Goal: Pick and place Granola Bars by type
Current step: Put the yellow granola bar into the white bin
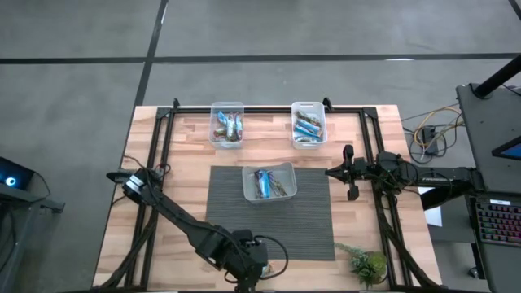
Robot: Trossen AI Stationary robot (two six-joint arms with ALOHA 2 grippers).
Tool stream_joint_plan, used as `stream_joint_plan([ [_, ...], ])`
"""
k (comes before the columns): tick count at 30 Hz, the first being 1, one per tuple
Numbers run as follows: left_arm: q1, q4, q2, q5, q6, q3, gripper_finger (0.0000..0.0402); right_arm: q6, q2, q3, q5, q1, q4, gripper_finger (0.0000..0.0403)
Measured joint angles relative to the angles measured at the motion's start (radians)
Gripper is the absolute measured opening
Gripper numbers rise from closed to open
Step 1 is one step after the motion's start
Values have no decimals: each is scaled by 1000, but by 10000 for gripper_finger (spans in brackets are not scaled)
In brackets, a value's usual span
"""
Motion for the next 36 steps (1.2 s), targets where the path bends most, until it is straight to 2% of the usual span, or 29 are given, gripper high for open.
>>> stream_joint_plan([
  [7,18,-49,55,1,8,117,221,0,0,0,0,0,0,9],
  [17,18,-62,152,105,2,127,220,0,0,0,0,0,0,9],
  [23,19,-67,199,92,-39,118,219,0,0,0,0,0,0,9],
  [28,19,-75,238,20,-58,116,219,0,0,0,0,0,0,9],
  [36,17,-75,271,17,-77,116,219,0,0,0,0,0,0,9],
])
